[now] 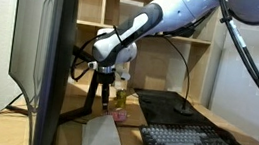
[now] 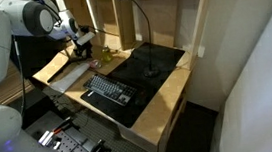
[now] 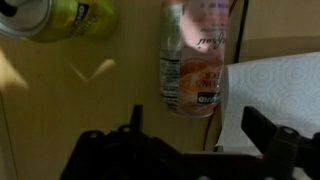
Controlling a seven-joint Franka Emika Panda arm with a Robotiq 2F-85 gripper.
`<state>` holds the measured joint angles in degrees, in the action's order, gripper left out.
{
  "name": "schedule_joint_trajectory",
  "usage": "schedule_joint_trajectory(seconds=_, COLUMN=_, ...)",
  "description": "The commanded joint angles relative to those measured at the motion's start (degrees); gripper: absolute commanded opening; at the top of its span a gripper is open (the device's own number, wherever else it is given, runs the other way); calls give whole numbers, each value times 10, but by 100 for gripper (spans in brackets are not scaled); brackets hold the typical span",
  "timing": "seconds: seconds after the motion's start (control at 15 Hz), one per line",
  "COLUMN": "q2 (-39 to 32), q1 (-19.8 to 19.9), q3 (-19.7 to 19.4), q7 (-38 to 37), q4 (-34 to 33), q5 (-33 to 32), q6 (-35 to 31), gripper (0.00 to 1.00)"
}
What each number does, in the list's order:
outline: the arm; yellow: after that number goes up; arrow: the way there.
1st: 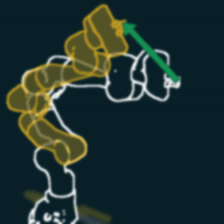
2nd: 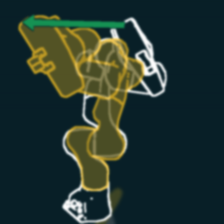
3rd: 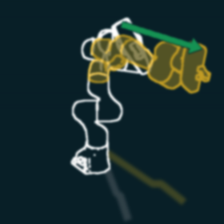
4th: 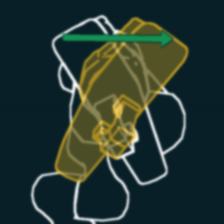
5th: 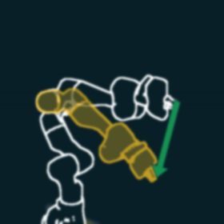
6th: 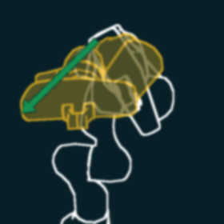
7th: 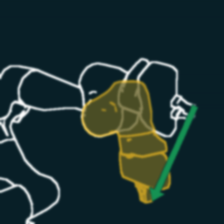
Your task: Put the pink can upright
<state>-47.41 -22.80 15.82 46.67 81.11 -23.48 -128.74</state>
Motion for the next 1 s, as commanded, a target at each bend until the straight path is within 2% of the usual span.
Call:
schedule_joint_trajectory(seconds=0.0, q2=-10, q1=13, q3=6, q7=39, q4=10, q5=0, q6=-98, gripper=100)
schedule_joint_trajectory(seconds=0.33, q2=-8, q1=9, q3=-5, q7=35, q4=28, q5=-1, q6=-140, gripper=100)
schedule_joint_trajectory(seconds=0.4, q2=-9, q1=6, q3=-6, q7=29, q4=26, q5=5, q6=-117, gripper=100)
schedule_joint_trajectory(seconds=0.93, q2=-7, q1=-3, q3=-16, q7=-1, q4=27, q5=2, q6=-111, gripper=100)
